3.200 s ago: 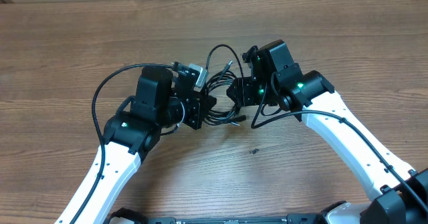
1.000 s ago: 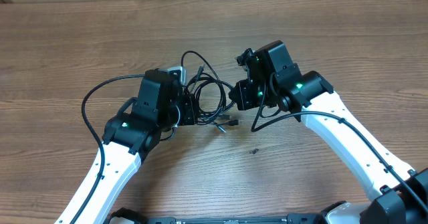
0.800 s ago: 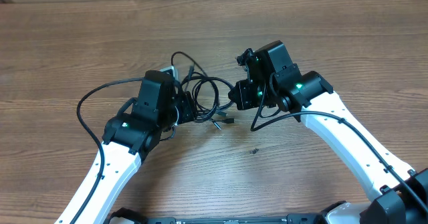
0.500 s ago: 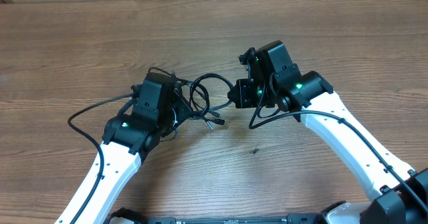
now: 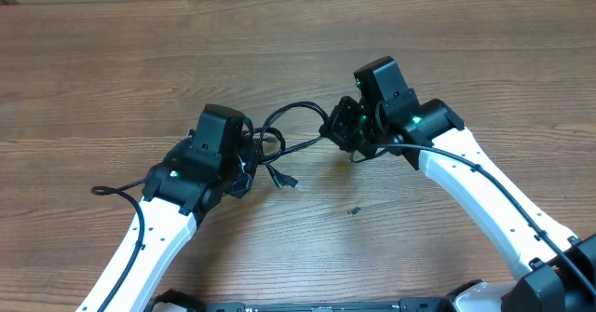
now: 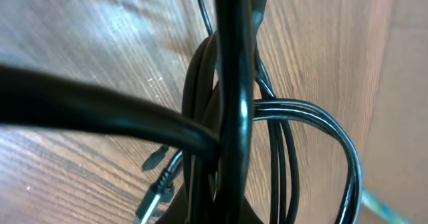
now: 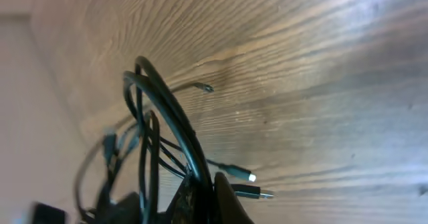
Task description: Untangle cables
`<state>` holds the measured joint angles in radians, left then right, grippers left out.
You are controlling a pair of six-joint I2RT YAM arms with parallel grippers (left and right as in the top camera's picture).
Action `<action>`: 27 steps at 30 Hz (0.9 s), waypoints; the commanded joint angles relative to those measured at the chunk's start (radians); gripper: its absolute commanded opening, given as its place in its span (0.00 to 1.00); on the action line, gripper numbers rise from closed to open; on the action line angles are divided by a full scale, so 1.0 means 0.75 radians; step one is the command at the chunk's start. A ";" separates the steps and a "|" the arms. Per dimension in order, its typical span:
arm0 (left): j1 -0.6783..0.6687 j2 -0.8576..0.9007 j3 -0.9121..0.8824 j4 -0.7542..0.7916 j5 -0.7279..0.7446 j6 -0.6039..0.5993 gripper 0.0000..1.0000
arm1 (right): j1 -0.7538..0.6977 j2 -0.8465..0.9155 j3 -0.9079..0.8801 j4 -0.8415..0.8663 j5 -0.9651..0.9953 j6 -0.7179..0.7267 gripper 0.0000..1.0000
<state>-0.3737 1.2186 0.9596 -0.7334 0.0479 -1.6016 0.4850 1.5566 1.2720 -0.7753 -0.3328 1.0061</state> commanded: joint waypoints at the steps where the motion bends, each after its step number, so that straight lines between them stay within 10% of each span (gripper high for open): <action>1: 0.009 -0.004 0.026 -0.041 -0.079 -0.110 0.04 | -0.013 -0.031 0.028 0.004 0.060 0.169 0.04; 4: 0.009 -0.004 0.026 -0.047 -0.078 -0.109 0.04 | -0.013 -0.031 0.028 -0.005 0.065 0.137 0.24; 7: 0.009 -0.004 0.026 -0.052 -0.078 -0.070 0.04 | -0.013 -0.031 0.028 -0.016 0.064 -0.012 1.00; 14: 0.009 -0.004 0.026 0.003 -0.062 0.357 0.04 | -0.013 -0.031 0.028 -0.016 0.066 -0.327 1.00; 27: 0.009 -0.004 0.026 0.107 0.184 1.691 0.04 | -0.012 -0.031 0.028 -0.063 0.069 -1.247 0.98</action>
<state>-0.3717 1.2186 0.9600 -0.6727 0.0944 -0.6182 0.4782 1.5566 1.2720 -0.8116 -0.2878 0.3031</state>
